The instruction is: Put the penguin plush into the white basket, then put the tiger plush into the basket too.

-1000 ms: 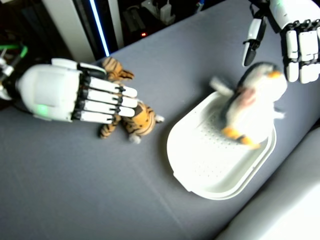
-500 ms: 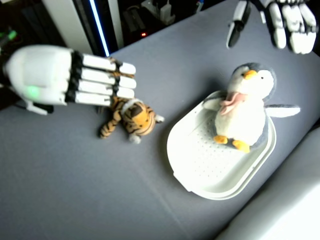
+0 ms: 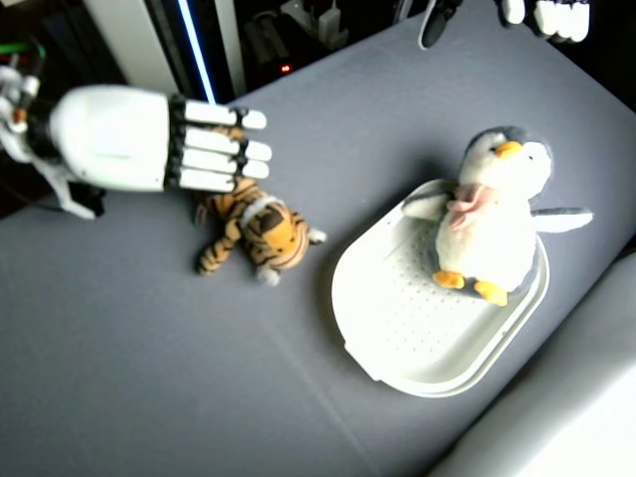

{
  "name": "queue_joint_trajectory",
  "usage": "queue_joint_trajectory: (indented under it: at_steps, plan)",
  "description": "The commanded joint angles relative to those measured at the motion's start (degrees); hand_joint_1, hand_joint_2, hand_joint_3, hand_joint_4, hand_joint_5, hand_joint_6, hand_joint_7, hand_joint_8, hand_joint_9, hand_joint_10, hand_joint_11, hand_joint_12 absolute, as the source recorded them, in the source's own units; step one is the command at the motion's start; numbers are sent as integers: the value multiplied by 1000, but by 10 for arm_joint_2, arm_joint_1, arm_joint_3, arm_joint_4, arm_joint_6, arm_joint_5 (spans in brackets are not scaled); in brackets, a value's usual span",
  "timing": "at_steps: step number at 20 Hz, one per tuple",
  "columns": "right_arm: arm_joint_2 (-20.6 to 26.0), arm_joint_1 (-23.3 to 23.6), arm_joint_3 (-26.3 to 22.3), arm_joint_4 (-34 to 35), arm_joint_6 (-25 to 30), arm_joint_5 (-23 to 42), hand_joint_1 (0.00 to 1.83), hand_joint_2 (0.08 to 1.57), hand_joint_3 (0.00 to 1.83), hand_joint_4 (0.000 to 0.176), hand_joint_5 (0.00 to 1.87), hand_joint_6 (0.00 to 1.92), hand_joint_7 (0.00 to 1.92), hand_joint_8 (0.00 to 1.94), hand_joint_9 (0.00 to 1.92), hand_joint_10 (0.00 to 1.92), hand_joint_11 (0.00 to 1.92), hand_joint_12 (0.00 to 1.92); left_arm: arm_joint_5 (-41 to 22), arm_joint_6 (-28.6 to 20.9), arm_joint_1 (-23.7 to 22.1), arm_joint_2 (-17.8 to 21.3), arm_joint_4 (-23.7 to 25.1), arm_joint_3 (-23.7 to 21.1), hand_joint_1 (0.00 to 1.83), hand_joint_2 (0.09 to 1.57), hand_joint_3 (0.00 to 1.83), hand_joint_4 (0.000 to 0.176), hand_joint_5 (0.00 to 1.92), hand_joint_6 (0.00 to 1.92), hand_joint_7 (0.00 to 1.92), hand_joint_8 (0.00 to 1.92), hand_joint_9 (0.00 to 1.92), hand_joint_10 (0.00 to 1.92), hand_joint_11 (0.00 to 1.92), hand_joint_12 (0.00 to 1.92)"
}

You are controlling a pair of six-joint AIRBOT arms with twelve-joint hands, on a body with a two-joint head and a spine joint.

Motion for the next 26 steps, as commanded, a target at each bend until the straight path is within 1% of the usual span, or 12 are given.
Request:
queue_joint_trajectory:
  at_steps: [1, 4, 6, 7, 8, 14, 18, 19, 22, 23, 24, 26]
  plan:
    - [-3, 11, 5, 20, -2, 30, 1077, 1029, 0, 124, 377, 3, 248, 1, 315, 8, 364, 93, -80, -3, -3, 2, -8, -3, 680, 825, 0, 129, 87, 3, 177, 5, 169, 10, 0, 650]
    - [-28, 34, 29, 20, -8, -19, 1174, 1059, 3, 112, 426, 6, 314, 6, 329, 5, 367, 107, -86, -6, 3, 2, -10, -5, 707, 821, 0, 132, 99, 1, 190, 1, 193, 5, 0, 818]
    - [-50, 52, 47, 18, -15, -53, 1317, 1096, 3, 14, 627, 6, 579, 11, 630, 35, 505, 186, -86, -9, 5, 2, -10, -5, 722, 834, 4, 108, 115, 4, 194, 1, 199, 8, 0, 632]
    - [-61, 60, 56, 18, -16, -66, 1330, 1183, 0, 0, 762, 858, 710, 1069, 772, 1169, 539, 592, -86, -10, 5, 1, -10, -5, 702, 845, 5, 116, 111, 1, 179, 3, 178, 6, 0, 489]
    - [-70, 68, 63, 18, -19, -79, 1334, 1226, 1, 0, 756, 1044, 685, 1425, 736, 1484, 535, 1018, -86, -11, 5, 0, -10, -5, 717, 849, 4, 100, 126, 4, 180, 3, 156, 2, 0, 395]
    - [-74, 93, 66, 22, -19, -46, 1334, 1210, 2, 0, 793, 1357, 718, 1214, 771, 1430, 547, 1280, -91, -18, 12, 0, -12, -5, 717, 859, 2, 110, 154, 6, 154, 0, 110, 0, 0, 262]
    - [-26, 103, 37, 75, -23, 118, 1362, 1148, 1, 0, 962, 1043, 864, 1034, 788, 1382, 645, 1294, -102, -18, 23, 0, -16, -9, 786, 859, 0, 101, 166, 4, 145, 1, 93, 1, 0, 180]
    - [-24, 104, 36, 90, -30, 146, 1262, 1125, 0, 0, 1043, 958, 884, 1046, 801, 957, 652, 1217, -103, -18, 24, 0, -16, -9, 786, 854, 0, 108, 165, 3, 139, 0, 83, 0, 0, 171]
    - [-32, 130, 38, 147, -87, 193, 1226, 1153, 2, 0, 977, 842, 858, 1330, 892, 454, 606, 910, -104, -18, 25, -3, -18, -9, 767, 859, 0, 107, 168, 1, 142, 1, 92, 2, 0, 201]
    - [-38, 143, 43, 152, -97, 193, 1219, 1163, 0, 0, 964, 865, 842, 1356, 935, 441, 701, 991, -104, -18, 25, -3, -18, -9, 760, 858, 0, 114, 172, 3, 149, 4, 96, 3, 0, 208]
    - [-52, 166, 57, 160, -108, 185, 1177, 1277, 0, 0, 805, 991, 587, 1705, 816, 1024, 684, 1512, -103, -18, 25, -4, -18, -9, 746, 859, 0, 106, 184, 2, 169, 3, 119, 5, 0, 282]
    - [-86, 219, 91, 160, -110, 138, 1321, 1190, 0, 0, 870, 1084, 764, 1332, 825, 1203, 677, 1235, -102, -18, 25, -6, -19, -7, 717, 870, 3, 95, 195, 3, 184, 4, 130, 4, 0, 315]
